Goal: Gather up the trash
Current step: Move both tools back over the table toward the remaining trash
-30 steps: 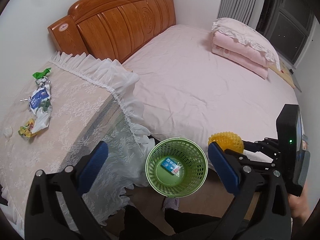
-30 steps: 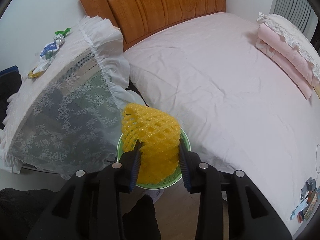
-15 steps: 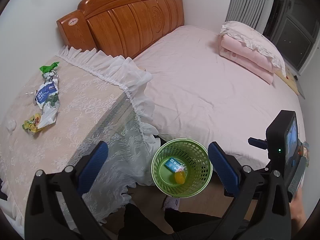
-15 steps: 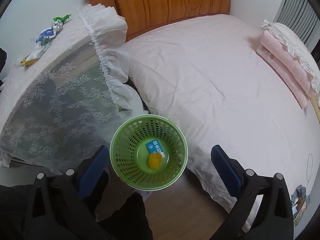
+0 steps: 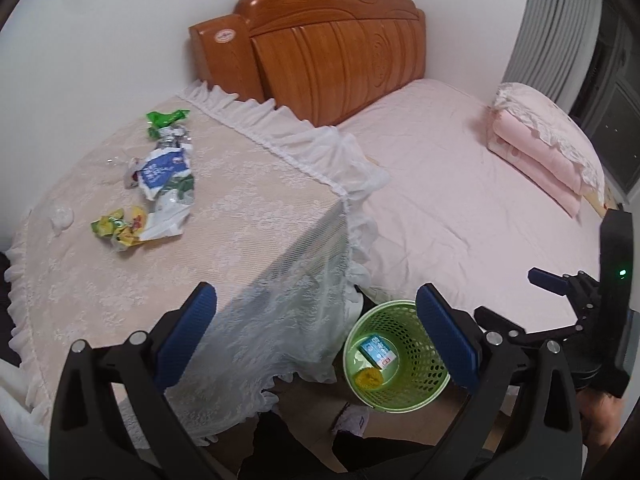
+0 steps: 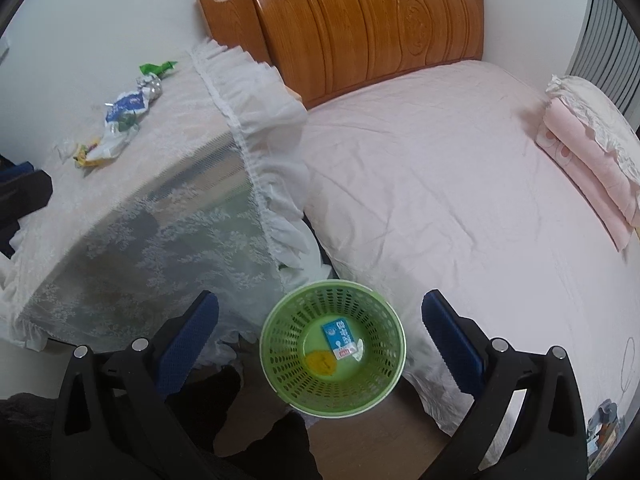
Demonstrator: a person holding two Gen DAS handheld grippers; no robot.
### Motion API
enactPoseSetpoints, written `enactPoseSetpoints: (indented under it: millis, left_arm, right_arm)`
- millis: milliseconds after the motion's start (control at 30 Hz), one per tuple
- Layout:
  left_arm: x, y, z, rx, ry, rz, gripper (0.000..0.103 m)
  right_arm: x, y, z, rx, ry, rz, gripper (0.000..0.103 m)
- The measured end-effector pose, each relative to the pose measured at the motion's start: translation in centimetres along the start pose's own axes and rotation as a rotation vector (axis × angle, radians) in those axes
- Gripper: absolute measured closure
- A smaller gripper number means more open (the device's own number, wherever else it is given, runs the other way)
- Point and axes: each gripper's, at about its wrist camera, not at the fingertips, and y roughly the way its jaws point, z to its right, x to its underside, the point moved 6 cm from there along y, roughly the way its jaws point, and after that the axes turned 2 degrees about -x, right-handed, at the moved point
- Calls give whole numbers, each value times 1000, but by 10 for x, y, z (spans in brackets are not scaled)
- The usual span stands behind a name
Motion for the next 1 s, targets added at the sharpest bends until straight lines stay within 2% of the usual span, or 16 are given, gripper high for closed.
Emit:
enactPoseSetpoints:
  millis: [233,400,533,867,933,1000]
  left_arm:
    - [3,-11,-94,-140,-119,38,7]
    - [7,-5,-145,-167,-215,16,7]
    - [6,3,-176,-154,-300,7,7]
    - [-25,80,-253,-133,-548,-102,8]
    - [-31,102,-268,-138,-595,-145,13]
    - [-33,126,-282,-125,-647,-194,23]
  right_arm:
    - [-59,-12,-58,-103,-49,111,2]
    - [-89,-6,-100,-158,-82,130,2]
    - [-105,0,-131,-189,-107,131,2]
    - [-128,29,-182,-203,-132,100,2]
    - [-133,36,-189,-211,-123,90,2]
    - [-136,44,-194,-218,-114,75,2]
